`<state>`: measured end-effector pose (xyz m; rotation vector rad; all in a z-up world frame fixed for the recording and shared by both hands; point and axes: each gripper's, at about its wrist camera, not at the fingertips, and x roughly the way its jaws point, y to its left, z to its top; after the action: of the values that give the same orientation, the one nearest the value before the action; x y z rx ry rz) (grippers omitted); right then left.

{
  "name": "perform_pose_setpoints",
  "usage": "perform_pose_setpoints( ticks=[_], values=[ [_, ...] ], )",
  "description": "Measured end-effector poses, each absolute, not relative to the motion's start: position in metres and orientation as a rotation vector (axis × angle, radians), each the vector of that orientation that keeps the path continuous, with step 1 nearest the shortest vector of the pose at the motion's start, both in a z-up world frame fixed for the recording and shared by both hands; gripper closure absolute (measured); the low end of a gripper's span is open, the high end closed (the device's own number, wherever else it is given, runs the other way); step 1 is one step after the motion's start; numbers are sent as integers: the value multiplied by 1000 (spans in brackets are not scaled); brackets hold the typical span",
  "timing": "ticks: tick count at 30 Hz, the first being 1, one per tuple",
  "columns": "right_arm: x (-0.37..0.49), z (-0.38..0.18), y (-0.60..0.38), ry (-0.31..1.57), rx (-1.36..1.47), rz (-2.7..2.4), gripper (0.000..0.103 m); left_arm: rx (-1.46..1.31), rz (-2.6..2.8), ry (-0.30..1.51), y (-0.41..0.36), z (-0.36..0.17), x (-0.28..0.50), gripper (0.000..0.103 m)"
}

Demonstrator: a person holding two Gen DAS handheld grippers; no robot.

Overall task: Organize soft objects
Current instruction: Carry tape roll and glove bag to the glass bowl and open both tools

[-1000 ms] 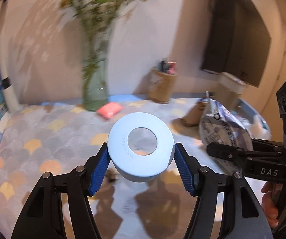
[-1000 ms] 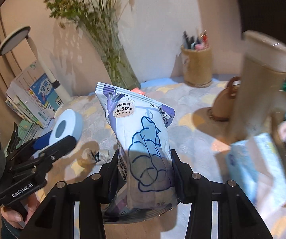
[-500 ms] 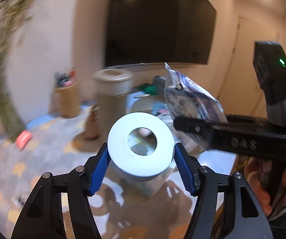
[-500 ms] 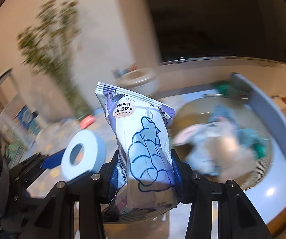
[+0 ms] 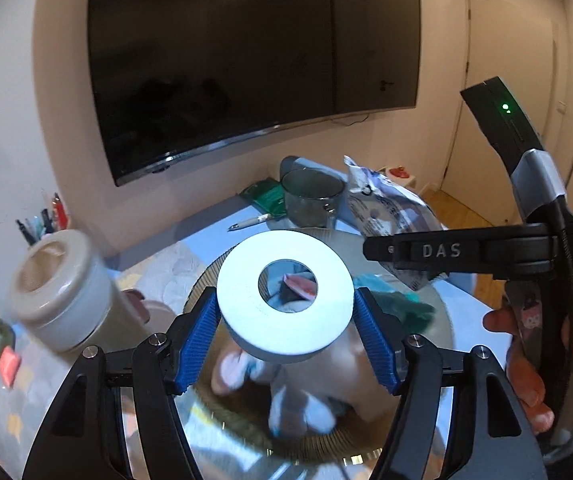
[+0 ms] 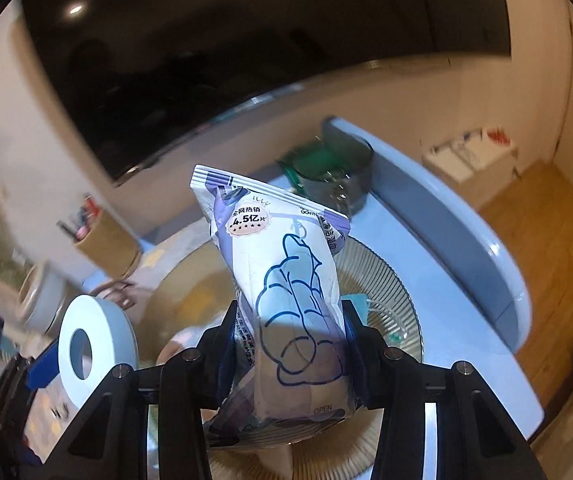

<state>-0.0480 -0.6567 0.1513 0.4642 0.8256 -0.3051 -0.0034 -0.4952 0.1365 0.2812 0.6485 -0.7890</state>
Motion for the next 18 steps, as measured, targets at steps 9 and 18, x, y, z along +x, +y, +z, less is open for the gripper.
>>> perform_pose_setpoints(
  ticks=[9,18],
  values=[
    [-45,147,-676,813,513,-256,42,289,-855,703,-506,131,-3,32],
    [-91,181,-637,744,419,-239,41,145,-898,711,-430,166,-30,32]
  ],
)
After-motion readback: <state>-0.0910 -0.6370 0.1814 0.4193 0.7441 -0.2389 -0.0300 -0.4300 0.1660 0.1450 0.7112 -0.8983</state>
